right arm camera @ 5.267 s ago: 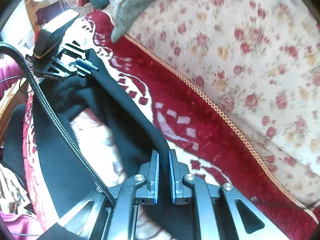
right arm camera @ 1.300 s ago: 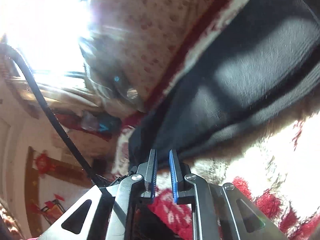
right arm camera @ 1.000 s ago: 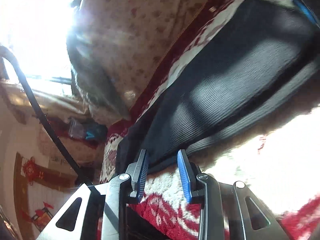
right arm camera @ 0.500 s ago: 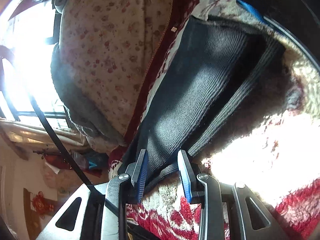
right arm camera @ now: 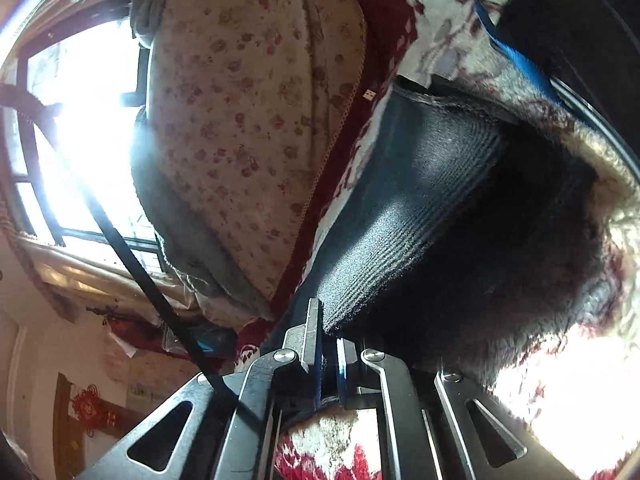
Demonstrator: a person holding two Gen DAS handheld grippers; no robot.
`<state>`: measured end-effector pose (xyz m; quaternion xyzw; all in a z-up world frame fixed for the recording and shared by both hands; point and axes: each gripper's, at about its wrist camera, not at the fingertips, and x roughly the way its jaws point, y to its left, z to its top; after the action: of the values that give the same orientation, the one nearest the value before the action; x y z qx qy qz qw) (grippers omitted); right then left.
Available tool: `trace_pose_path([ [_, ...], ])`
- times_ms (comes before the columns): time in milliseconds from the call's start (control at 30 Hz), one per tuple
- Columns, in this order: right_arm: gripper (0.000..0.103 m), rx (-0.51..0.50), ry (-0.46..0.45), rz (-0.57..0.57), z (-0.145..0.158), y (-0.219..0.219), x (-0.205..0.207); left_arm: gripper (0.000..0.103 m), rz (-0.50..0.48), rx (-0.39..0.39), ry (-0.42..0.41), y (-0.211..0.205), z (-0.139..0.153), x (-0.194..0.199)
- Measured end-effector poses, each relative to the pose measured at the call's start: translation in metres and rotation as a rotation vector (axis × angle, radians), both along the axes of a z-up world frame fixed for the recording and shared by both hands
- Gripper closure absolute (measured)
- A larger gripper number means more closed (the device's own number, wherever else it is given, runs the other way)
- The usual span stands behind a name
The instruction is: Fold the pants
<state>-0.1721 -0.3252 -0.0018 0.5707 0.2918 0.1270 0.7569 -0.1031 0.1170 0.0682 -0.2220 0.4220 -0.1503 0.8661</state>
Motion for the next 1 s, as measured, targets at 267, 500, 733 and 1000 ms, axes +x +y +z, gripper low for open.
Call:
trace_pose_path([
  [267, 0.098, -0.127, 0.108, -0.008, 0.006, -0.002, -0.008, 0.052, -0.003, -0.003, -0.012, -0.003, 0.001, 0.0],
  [500, 0.076, -0.068, 0.141, -0.081, 0.007, -0.01, -0.029, 0.052, -0.088, 0.023, -0.065, -0.025, 0.017, -0.001],
  [733, 0.063, -0.12, 0.175, -0.159, 0.021, -0.018, -0.052, 0.052, -0.284, -0.008, -0.033, -0.078, 0.021, 0.011],
  [1000, 0.063, -0.118, 0.189, -0.181, 0.016, -0.026, -0.047, 0.052, -0.486, -0.02, 0.037, -0.14, 0.012, 0.026],
])
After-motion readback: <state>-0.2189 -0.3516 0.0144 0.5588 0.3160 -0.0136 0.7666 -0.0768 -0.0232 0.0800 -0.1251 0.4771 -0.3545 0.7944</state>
